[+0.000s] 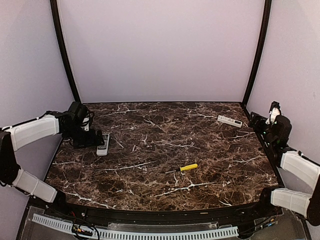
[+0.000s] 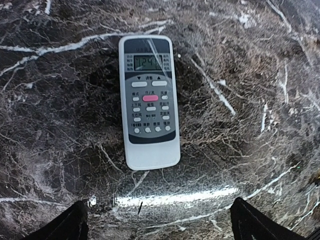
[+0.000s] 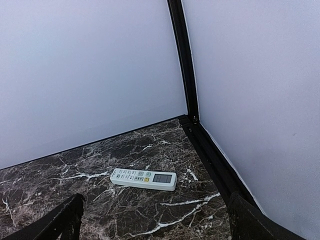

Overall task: Unload the batteries from the remote control
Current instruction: Pick up the remote control from the center of the board.

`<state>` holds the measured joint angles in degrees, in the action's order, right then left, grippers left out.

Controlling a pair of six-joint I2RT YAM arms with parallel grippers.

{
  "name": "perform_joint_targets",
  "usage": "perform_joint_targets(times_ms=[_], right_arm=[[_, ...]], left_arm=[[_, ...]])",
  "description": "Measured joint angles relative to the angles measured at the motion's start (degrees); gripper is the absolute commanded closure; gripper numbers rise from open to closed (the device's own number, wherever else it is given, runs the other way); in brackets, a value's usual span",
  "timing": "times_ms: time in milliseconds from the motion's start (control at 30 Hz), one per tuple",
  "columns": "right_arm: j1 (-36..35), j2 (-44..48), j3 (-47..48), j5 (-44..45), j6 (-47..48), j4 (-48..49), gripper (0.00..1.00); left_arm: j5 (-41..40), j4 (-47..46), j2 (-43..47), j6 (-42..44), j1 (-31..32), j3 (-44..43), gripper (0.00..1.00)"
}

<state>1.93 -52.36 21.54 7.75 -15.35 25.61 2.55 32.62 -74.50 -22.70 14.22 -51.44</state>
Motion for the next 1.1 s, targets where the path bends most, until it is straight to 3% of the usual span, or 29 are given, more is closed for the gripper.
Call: perform_joint_targets(times_ms=[133,467,1100], right_arm=[[0.00,-0.59,0.00,-0.04,-0.15,-0.35,0.01],[0.00,-0.63,0.00,0.00,-0.20,-0.42,0.01],[0.00,-0.50,0.02,0.92,-0.28,-0.44,0.02]], left_arm=[[-1.18,3.76,-8.94,3.43,1.40,-4.98,0.01],[-1.38,4.07,-19.93,6.49,2.34,-8.55,0.07],[-6.12,4.11,-27.12,8.09,3.04,-13.09,0.24]])
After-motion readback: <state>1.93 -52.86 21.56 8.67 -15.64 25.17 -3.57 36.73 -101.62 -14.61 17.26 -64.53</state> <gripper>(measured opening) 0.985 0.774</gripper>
